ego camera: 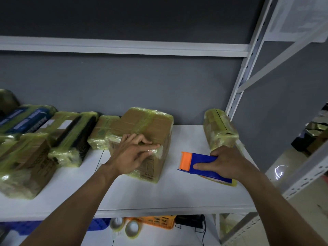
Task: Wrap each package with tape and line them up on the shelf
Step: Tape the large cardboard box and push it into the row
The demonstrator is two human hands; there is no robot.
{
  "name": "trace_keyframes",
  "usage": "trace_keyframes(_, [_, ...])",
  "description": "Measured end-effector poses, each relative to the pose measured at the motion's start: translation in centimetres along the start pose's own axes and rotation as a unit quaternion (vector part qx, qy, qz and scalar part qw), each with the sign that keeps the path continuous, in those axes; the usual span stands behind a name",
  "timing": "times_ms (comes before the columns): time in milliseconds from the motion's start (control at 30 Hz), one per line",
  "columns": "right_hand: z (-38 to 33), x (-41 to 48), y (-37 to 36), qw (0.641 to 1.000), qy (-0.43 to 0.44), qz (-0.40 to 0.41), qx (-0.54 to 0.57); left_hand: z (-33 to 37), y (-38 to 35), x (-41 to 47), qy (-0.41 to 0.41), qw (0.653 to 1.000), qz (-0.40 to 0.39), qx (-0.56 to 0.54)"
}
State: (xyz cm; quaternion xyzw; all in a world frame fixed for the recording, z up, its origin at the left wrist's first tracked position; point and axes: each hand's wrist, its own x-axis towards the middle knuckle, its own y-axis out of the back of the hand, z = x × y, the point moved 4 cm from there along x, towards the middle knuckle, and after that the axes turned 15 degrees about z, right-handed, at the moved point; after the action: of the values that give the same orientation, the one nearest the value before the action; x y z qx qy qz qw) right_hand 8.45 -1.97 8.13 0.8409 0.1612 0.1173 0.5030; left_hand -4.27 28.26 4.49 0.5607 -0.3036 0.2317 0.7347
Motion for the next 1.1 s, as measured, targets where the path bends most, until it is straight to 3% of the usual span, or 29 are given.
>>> trace_keyframes(100, [-0.2, 0.5, -1.4, 1.0, -0.002, 0.005, -0.018, 0.6, 0.2, 0.0, 0.026, 1.0, 0.009, -0.013])
trace_keyframes(300, [-1.1, 1.8, -4.8, 1.0, -0.016, -0.002, -0.015, 2.3, -0.5, 0.2, 0.095, 0.99, 0.106, -0.006])
trace_keyframes(500, [-1.9, 3.0, -6.0, 1.0, -0.012, -0.013, -0.004, 3.0, -3.1, 0.0, 0.164, 0.977, 0.108, 0.076])
trace_keyframes(1100, [-4.3, 4.5, -7.7, 0.998, 0.03, 0.012, -0.058, 2.8, -4.9, -0.4, 0.195, 0.965, 0.169, 0.055])
